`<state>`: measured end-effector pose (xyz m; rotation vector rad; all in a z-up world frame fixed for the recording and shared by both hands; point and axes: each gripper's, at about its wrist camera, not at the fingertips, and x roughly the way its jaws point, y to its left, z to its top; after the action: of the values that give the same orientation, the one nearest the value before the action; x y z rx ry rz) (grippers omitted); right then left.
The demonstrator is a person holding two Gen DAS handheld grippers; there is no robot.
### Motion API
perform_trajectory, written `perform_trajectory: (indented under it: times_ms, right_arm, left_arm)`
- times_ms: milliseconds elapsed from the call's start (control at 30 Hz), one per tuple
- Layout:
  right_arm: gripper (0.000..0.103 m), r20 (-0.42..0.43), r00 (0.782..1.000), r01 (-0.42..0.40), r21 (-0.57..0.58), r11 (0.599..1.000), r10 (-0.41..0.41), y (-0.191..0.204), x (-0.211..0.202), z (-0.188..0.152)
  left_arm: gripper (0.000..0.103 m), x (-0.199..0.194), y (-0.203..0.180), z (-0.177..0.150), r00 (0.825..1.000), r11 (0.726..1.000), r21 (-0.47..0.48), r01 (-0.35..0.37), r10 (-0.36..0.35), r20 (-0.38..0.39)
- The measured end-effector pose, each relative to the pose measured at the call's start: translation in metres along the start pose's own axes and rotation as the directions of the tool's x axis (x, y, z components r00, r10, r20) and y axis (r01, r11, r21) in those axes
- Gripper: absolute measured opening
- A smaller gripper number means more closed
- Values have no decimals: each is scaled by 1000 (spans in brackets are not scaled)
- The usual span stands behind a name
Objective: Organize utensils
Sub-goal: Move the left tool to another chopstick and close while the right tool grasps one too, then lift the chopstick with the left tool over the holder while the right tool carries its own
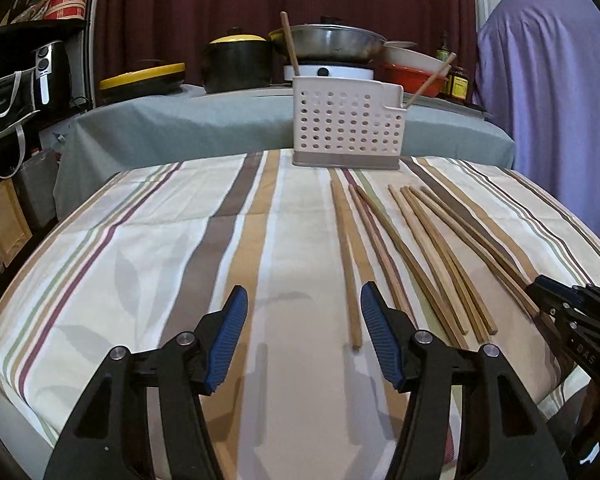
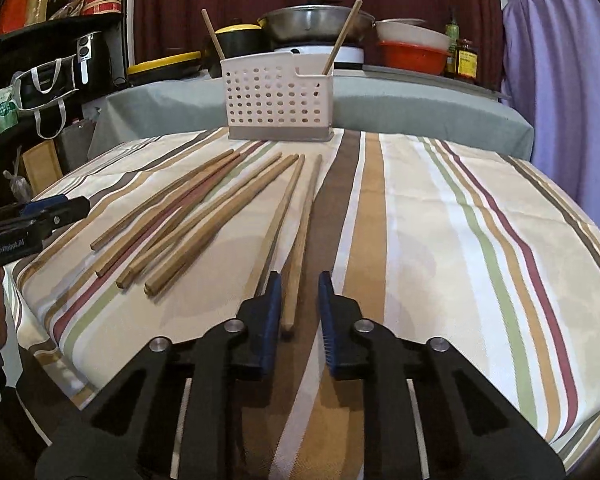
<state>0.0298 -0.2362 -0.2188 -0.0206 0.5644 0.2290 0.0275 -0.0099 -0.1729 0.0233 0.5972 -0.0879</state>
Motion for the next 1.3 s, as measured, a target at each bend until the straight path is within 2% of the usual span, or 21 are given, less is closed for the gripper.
perform_trajectory:
  times_ms: [167, 233, 467, 700, 733, 767, 900, 1100, 1300]
  right_arm:
    - [12, -1, 1000, 3, 7, 1000, -3, -2, -1, -1]
    - [7, -2, 1000, 2, 8, 1000, -2, -3, -1, -1]
    - [7, -2, 1000, 1, 11, 1000, -1, -4, -1, -2]
    - [7, 0, 1000, 1, 10, 1000, -1, -4, -2, -3]
    - [7, 1, 1000, 1, 11, 1000, -1, -4, -2, -3]
    - [7, 1, 1000, 1, 10, 1000, -1, -4, -2, -3]
    - [7, 0, 1000, 0, 11, 1000, 0, -4, -1, -3]
    - [6, 4, 1000, 5, 8, 1000, -5, -4, -3, -3]
    - [6, 47, 999, 18, -4, 1000, -18, -3, -13, 5]
  left_arm:
    - [53, -1, -8, -7, 999, 999, 13, 45, -45, -8]
    - [51, -1, -13, -9, 999, 998, 29, 50, -50, -13]
    - [36, 8, -12, -12, 998, 998, 22, 51, -50, -36]
    - [34, 18, -16, -15, 998, 998, 38, 51, -49, -47]
    - [32, 18, -16, -15, 998, 998, 40, 49, -48, -44]
    - [25, 17, -16, -15, 998, 998, 40, 48, -46, -42]
    - [7, 16, -16, -16, 997, 997, 38, 60, -59, -40]
    - [7, 14, -15, -15, 997, 997, 37, 69, -68, -33]
    - [7, 3, -14, -8, 998, 997, 53, 57, -57, -1]
